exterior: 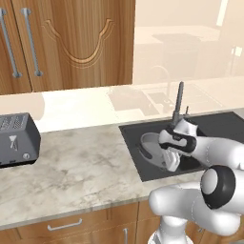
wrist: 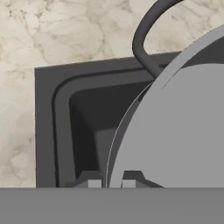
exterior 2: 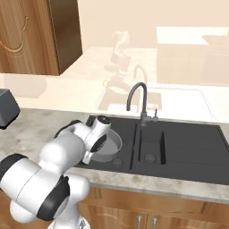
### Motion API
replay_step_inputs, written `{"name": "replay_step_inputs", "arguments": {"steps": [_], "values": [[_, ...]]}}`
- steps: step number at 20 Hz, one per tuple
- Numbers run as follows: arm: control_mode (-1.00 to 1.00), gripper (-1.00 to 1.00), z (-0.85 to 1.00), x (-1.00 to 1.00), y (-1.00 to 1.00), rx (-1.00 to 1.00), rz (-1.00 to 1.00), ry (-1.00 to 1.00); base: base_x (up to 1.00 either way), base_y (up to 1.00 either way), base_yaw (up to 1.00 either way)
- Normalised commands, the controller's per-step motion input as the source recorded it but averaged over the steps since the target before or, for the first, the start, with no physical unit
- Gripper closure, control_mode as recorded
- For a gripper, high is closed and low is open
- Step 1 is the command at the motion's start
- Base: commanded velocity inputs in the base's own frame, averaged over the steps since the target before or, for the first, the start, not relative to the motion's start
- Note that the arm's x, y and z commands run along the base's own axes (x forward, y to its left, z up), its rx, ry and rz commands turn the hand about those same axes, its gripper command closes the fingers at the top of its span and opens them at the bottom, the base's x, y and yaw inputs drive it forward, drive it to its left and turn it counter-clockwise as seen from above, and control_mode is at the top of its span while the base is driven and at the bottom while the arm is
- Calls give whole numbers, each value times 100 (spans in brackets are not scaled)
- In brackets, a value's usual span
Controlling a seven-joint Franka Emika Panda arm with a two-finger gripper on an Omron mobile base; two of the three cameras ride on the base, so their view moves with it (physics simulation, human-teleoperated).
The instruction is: Move the pot and pan from the stove into the sink.
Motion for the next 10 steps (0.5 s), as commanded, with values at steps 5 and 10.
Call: {"name": "replay_step_inputs", "arguments": {"steps": [5,10], "values": [[-100,100,-27,50,-1,4,0,-3,0,0,0],[-100,100,-27,22,-10,2,0,-1,0,0,0]]}}
